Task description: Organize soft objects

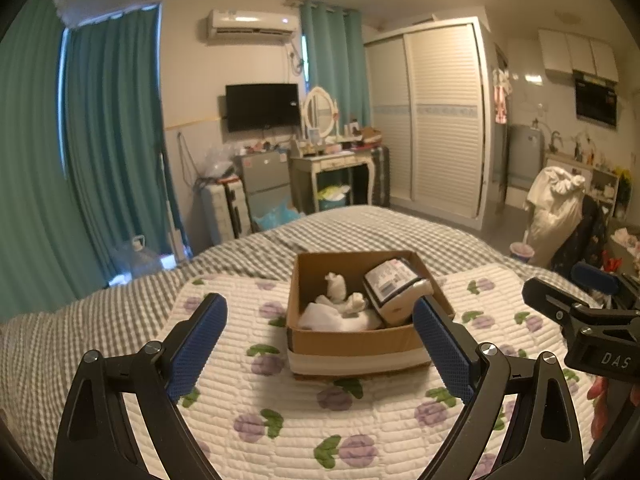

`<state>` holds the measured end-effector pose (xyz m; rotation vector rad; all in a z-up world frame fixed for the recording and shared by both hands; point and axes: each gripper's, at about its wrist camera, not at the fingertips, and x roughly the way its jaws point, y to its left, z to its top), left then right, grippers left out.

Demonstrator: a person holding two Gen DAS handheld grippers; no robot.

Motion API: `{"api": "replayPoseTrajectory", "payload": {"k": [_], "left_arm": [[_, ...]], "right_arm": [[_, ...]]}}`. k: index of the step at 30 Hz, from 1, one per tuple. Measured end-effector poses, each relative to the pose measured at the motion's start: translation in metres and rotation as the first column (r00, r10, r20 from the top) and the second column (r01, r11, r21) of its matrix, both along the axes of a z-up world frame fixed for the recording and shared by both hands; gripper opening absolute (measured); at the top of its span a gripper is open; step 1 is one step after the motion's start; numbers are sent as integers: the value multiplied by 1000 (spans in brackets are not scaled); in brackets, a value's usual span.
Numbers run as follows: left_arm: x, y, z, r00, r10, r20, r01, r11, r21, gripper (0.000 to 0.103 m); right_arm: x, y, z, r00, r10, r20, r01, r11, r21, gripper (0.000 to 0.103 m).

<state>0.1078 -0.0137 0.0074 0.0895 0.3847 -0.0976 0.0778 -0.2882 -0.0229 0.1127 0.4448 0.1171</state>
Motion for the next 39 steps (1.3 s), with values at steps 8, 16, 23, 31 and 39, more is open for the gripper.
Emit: {"api": "replayPoseTrajectory", "payload": {"k": [8, 16, 23, 31, 39], "left_arm": [[0, -1, 1, 1000, -4, 2, 4, 1000, 7, 96], [-1, -2, 2, 1000, 0, 3, 0, 1000, 9, 96], [-3, -2, 4, 1000, 6, 4, -6, 1000, 13, 96], [-3, -3, 4, 1000, 5, 0, -5, 1000, 9, 96], [-4, -2, 2, 1000, 3, -2, -3, 1000, -1, 96]], "right_arm": [[0, -1, -1, 1000, -6, 1, 6, 1000, 3, 103], [-2, -1, -1, 1000, -6, -3, 6, 1000, 2, 103], [-1, -1, 0, 1000, -6, -4, 6, 1000, 2, 103], [-3, 0, -1, 1000, -2, -9, 2, 1000, 1, 103], [-3, 3, -1, 1000, 0, -13, 0, 1000, -1, 103]]}}
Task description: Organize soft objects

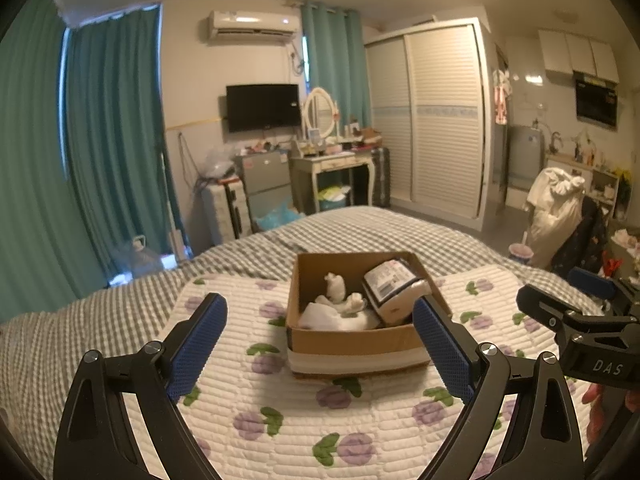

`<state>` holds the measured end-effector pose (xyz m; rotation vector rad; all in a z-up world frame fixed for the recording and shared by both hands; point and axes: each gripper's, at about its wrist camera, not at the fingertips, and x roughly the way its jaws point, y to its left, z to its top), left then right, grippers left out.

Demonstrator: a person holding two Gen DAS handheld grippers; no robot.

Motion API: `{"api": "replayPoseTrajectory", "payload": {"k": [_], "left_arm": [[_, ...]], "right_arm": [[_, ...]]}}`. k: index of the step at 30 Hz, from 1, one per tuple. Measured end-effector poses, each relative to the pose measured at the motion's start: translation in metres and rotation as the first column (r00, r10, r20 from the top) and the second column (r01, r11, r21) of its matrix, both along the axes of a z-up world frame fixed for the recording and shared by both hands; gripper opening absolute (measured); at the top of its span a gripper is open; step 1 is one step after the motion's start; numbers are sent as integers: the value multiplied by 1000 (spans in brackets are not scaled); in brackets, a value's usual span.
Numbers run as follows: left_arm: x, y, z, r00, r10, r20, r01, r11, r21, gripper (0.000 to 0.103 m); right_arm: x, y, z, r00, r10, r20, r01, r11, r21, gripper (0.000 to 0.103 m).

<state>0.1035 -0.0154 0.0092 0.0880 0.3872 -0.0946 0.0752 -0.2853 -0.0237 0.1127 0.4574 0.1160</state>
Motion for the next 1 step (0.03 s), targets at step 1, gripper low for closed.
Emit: {"api": "replayPoseTrajectory", "payload": {"k": [1], "left_arm": [[0, -1, 0, 1000, 1, -1, -1, 1000, 2, 96]], "right_arm": [[0, 0, 0, 1000, 0, 0, 0, 1000, 0, 103]]}}
